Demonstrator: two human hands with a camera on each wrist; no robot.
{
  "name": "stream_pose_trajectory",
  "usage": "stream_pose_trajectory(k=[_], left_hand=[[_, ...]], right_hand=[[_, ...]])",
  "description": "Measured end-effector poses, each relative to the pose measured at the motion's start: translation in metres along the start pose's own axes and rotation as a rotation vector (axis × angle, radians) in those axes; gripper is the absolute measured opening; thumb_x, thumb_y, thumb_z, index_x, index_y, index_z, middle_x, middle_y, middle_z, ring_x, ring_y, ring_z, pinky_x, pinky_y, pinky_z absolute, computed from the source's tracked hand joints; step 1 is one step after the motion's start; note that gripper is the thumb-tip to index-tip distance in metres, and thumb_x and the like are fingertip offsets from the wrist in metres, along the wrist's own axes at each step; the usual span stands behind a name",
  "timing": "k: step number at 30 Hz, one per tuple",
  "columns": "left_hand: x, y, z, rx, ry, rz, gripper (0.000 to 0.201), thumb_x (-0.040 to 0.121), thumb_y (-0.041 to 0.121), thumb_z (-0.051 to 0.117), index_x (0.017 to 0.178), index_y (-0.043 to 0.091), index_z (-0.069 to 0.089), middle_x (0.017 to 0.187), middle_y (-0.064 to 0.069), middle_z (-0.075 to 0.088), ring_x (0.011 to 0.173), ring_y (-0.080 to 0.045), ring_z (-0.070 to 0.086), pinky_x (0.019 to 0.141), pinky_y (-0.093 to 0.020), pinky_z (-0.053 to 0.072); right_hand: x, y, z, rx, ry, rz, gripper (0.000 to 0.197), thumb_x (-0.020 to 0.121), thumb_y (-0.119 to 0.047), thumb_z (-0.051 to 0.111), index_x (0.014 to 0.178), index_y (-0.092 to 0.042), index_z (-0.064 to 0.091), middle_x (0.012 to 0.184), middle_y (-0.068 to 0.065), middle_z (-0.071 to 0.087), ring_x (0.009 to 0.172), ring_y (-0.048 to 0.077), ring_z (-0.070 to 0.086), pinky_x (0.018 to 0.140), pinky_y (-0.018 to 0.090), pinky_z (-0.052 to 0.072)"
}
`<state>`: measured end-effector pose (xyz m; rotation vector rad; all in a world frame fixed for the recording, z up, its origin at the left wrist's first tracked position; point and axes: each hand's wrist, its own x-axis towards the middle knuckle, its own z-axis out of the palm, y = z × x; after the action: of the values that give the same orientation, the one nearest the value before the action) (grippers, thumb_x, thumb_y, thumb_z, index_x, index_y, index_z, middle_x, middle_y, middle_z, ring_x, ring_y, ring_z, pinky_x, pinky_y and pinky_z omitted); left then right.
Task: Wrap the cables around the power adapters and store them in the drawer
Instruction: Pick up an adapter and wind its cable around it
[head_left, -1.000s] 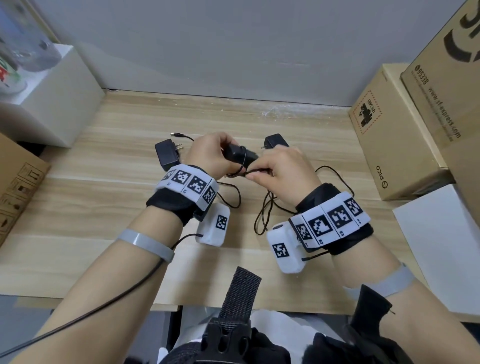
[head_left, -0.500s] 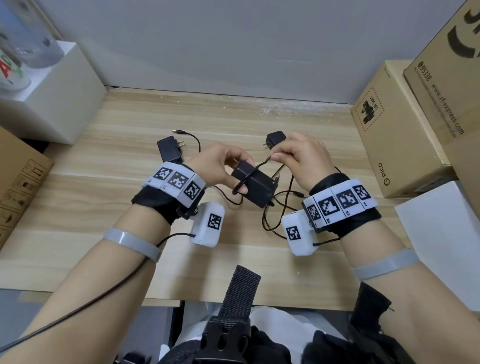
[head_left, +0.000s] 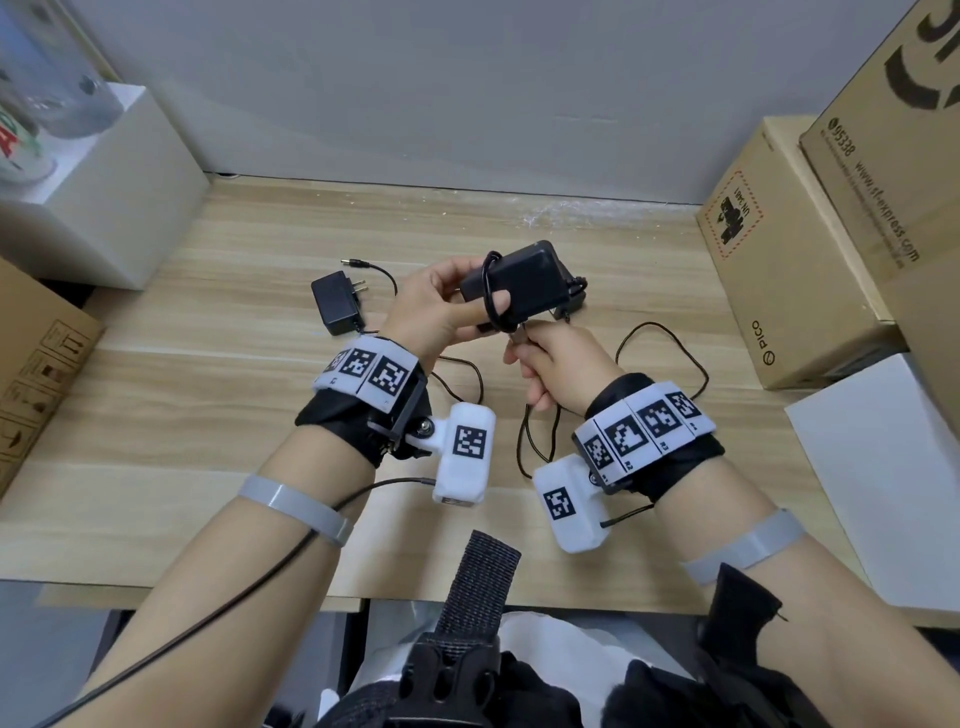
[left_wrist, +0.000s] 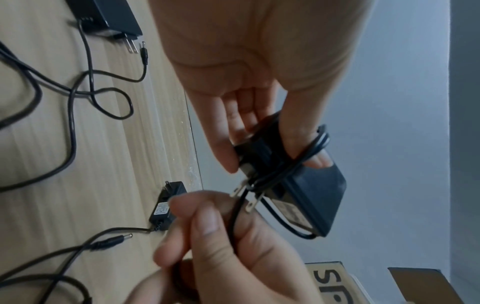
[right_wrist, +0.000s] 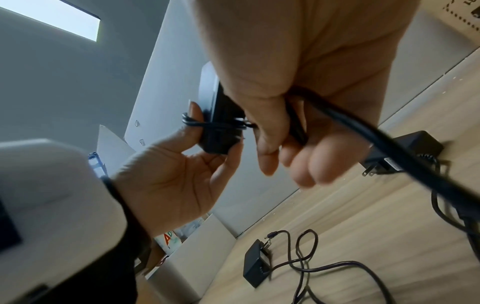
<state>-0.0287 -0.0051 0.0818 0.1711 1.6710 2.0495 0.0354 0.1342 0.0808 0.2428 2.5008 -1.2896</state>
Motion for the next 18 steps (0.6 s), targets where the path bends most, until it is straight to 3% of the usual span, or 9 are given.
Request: stream_pose_trajectory(k=[3,6,9,12,16,18], left_hand=[[0.000,-0.001,0.003,-0.011,0.036,0.012,0.027,0.076,-0.004,0.066,0.099,0.010,0.059,0.102,-0.011,0.061,0.091,-0.023,0.063,0.076,-0.035,0.058],[0.001,0.000,0.005,-0.001,0.076,0.025,0.025,0.078,-0.004,0.066,0.097,0.010,0.059,0.100,-0.010,0.061,0.090,-0.022,0.064,0.076,-0.033,0.058],[0.003,0.001,0.006,-0.001,0.114,0.031,0.023,0.078,-0.005,0.066,0.095,0.010,0.059,0.091,-0.006,0.062,0.086,-0.019,0.064,0.077,-0.034,0.058],[0.005,0.001,0.005,0.138,0.144,0.054,0.026,0.075,-0.004,0.070,0.088,0.017,0.060,0.083,-0.002,0.061,0.077,-0.015,0.062,0.075,-0.033,0.058],[0.009,0.000,0.001,0.398,0.191,0.094,0.033,0.067,0.002,0.078,0.091,0.016,0.060,0.083,0.004,0.061,0.075,-0.010,0.060,0.067,-0.017,0.054],[0.009,0.000,0.002,0.530,0.188,0.127,0.035,0.066,0.006,0.080,0.096,0.014,0.062,0.086,0.005,0.062,0.077,-0.008,0.058,0.066,-0.006,0.046]], right_hand=[[0.000,0.004,0.000,-0.033,-0.001,-0.035,0.020,0.096,-0.015,0.038,0.091,-0.014,0.057,0.073,-0.001,0.051,0.047,0.014,0.048,0.043,0.021,0.040],[0.001,0.005,0.000,-0.092,0.004,-0.066,0.018,0.095,-0.019,0.043,0.090,-0.014,0.060,0.067,-0.007,0.054,0.057,0.006,0.047,0.054,0.018,0.037],[0.000,0.003,0.000,-0.126,-0.012,-0.092,0.025,0.095,-0.029,0.045,0.081,-0.013,0.058,0.061,-0.007,0.054,0.061,0.008,0.050,0.063,0.022,0.038],[-0.002,-0.001,-0.002,-0.214,0.003,-0.139,0.037,0.094,-0.035,0.046,0.068,-0.009,0.054,0.059,-0.001,0.050,0.058,0.012,0.045,0.058,0.022,0.033],[-0.011,-0.009,-0.010,-0.128,0.032,-0.251,0.043,0.089,-0.035,0.056,0.058,-0.007,0.048,0.055,-0.001,0.040,0.051,0.008,0.034,0.052,0.022,0.024],[-0.013,-0.014,-0.014,-0.131,0.070,-0.269,0.040,0.088,-0.032,0.058,0.058,-0.006,0.052,0.053,-0.003,0.042,0.049,0.005,0.039,0.052,0.020,0.027]])
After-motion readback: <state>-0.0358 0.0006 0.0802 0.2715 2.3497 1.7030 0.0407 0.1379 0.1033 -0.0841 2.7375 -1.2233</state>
